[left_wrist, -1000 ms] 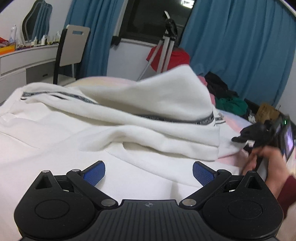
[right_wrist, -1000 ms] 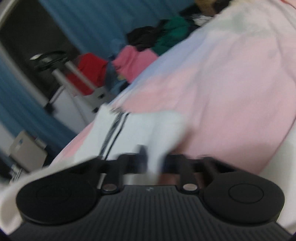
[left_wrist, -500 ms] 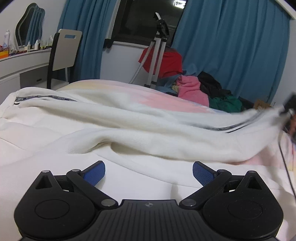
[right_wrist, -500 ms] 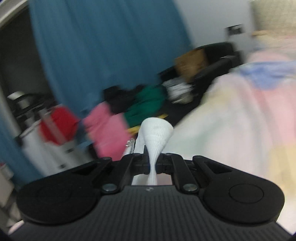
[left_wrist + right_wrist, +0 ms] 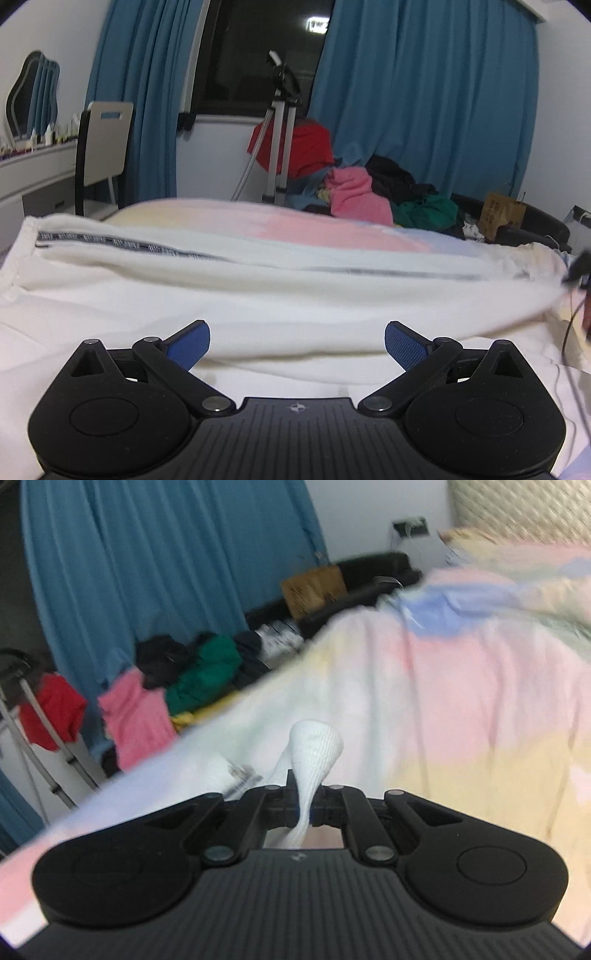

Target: Fold clothes

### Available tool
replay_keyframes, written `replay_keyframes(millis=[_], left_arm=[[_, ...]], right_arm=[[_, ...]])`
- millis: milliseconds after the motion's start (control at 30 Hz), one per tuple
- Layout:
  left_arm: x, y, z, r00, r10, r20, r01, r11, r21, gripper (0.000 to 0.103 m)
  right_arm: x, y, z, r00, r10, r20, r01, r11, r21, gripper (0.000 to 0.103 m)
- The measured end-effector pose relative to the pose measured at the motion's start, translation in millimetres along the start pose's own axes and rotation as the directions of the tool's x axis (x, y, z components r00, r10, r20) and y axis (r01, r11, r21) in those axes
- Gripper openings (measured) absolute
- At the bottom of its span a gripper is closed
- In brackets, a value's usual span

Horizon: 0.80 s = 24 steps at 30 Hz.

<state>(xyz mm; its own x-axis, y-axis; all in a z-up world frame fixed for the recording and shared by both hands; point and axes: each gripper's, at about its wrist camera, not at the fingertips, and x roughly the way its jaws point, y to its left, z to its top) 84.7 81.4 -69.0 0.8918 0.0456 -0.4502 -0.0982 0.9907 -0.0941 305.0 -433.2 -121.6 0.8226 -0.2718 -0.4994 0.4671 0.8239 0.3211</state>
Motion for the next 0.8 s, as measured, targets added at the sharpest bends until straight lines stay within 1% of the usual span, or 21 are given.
replay_keyframes(millis=[100,200,300,333,367,400,467,500,533,600,667,733,800], left_arm=[[-2.0,-3.0,-0.3,1.000,0.006,0.005,-0.006,1.000,0.022,0.102],[0.0,-2.8,-1.3,1.000,-0.003,-0.012,0.003,1.000,0.006,0.102],[-1.2,-3.3,-0.8,1.000,-0.002,-0.014,0.002,1.000,0.008,0.102],[-1.6,-3.5,-0.7,1.000,-0.002,-0.014,0.002,1.000,0.009,0.102],[-2.1,-3.6,-0.5,1.000,-0.002,-0.015,0.002,1.000,0.009,0.102],[-2.5,-3.8,-0.3,1.000,-0.001,-0.015,0.002,1.000,0.010,0.102],[-3.3,-4.1,0.0,1.000,-0.001,-0.016,0.001,1.000,0.011,0.102],[-3.7,-4.3,0.2,1.000,-0.001,-0.017,0.001,1.000,0.012,0.102],[-4.2,-4.5,0.3,1.000,0.000,-0.018,0.000,1.000,0.013,0.102],[-5.0,-4.8,0.7,1.000,0.000,-0.019,0.000,1.000,0.014,0.102],[-13.4,-6.6,0.6,1.000,-0.005,-0.010,0.005,1.000,0.021,0.102],[-27.5,-9.6,0.1,1.000,-0.015,0.005,0.015,0.999,0.032,0.102],[-41.7,-12.6,-0.3,0.999,-0.025,0.020,0.025,0.999,0.043,0.102]], right_arm=[[14.3,-24.8,-29.5,0.998,-0.025,-0.055,0.027,0.999,0.021,0.007],[15.6,-32.0,-48.8,0.999,-0.008,-0.046,0.009,1.000,0.029,0.007],[13.3,-30.8,-46.2,0.999,-0.014,-0.049,0.016,0.999,0.047,0.012],[12.1,-30.3,-44.7,0.998,-0.016,-0.053,0.019,0.998,0.055,0.019],[10.3,-30.7,-42.1,0.998,-0.028,-0.058,0.031,0.998,0.056,0.027],[8.4,-31.1,-39.6,0.997,-0.039,-0.064,0.043,0.998,0.056,0.032],[-4.3,-32.5,-39.9,0.997,-0.046,-0.069,0.050,0.997,0.063,0.048],[-13.1,-34.5,-40.5,0.998,-0.039,-0.058,0.043,0.997,0.065,0.051],[-22.0,-36.5,-41.1,0.998,-0.033,-0.048,0.036,0.997,0.067,0.057],[-44.8,-38.6,-43.9,1.000,-0.023,-0.011,0.023,0.998,0.060,0.059],[-72.8,-36.3,-48.1,0.999,-0.002,0.033,0.001,0.999,0.032,0.067],[-98.4,-29.1,-48.1,0.999,0.029,0.029,-0.029,1.000,-0.004,0.072],[-125.0,-20.0,-46.4,0.995,0.099,0.018,-0.098,0.994,-0.041,0.074]])
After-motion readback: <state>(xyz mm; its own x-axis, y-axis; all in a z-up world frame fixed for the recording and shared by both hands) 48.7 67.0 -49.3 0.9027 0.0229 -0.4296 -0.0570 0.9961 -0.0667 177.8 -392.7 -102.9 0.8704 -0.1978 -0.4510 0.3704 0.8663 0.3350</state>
